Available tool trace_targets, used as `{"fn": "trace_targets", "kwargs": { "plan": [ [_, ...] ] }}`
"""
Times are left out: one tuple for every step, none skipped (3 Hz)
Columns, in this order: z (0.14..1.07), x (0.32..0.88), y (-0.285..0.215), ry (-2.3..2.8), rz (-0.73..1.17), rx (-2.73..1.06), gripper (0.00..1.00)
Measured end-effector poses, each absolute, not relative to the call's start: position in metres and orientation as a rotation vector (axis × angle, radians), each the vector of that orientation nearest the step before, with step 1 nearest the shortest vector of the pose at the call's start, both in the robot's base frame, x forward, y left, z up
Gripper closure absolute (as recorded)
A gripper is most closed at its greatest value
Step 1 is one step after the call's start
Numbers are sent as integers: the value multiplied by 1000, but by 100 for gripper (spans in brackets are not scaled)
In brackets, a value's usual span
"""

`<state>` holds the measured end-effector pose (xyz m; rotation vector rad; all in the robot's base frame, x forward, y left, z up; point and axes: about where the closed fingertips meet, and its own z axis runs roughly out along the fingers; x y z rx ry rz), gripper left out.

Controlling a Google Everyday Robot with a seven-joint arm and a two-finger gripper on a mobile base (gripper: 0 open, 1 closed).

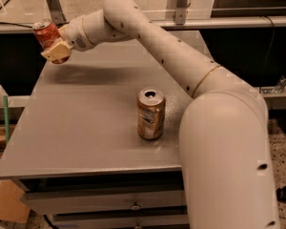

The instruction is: Pick coke can

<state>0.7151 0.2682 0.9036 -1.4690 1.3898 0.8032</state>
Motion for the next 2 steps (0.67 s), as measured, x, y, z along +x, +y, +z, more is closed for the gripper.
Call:
{"fn": "trace_targets", "kwargs": {
  "plan": [
    [939, 698, 263, 1332, 802, -1468, 100],
    [944, 696, 263, 1325, 800, -1468, 100]
  ]
}}
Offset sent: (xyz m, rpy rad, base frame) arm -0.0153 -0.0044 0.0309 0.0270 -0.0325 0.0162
